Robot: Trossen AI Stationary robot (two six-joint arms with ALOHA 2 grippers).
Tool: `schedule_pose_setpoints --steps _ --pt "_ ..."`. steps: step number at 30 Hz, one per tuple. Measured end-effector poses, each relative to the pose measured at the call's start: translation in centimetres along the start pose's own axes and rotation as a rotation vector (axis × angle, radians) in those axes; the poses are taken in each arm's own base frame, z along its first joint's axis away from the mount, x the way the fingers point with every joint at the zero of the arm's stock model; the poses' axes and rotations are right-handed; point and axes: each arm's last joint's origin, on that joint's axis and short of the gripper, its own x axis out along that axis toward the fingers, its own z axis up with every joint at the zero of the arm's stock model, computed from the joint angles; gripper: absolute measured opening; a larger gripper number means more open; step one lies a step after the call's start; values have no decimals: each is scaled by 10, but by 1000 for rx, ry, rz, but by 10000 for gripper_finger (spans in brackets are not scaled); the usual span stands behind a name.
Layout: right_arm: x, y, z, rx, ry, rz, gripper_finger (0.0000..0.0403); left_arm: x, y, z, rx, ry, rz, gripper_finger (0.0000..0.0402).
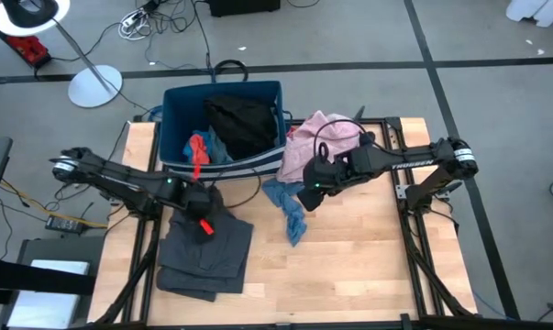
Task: Sort clothes
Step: Put the gray pants into the blue laundry bin
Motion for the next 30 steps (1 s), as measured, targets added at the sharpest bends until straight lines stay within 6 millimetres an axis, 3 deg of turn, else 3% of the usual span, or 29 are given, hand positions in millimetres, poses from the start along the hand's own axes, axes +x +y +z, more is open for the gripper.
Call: schedule_pose_setpoints --steps 8,18,26,30 --pt "-1 4 -5 -50 -3 7 242 4 10 -15 -407 101 154 263" --pt "-1 5 -7 -148 2 15 239 7 13 -55 -762 113 160 262" --pt "-2 6 -8 -221 17 32 238 0 10 -72 -887 146 211 261" --pt "-2 7 -7 -237 15 35 235 7 8 -79 -910 197 204 261"
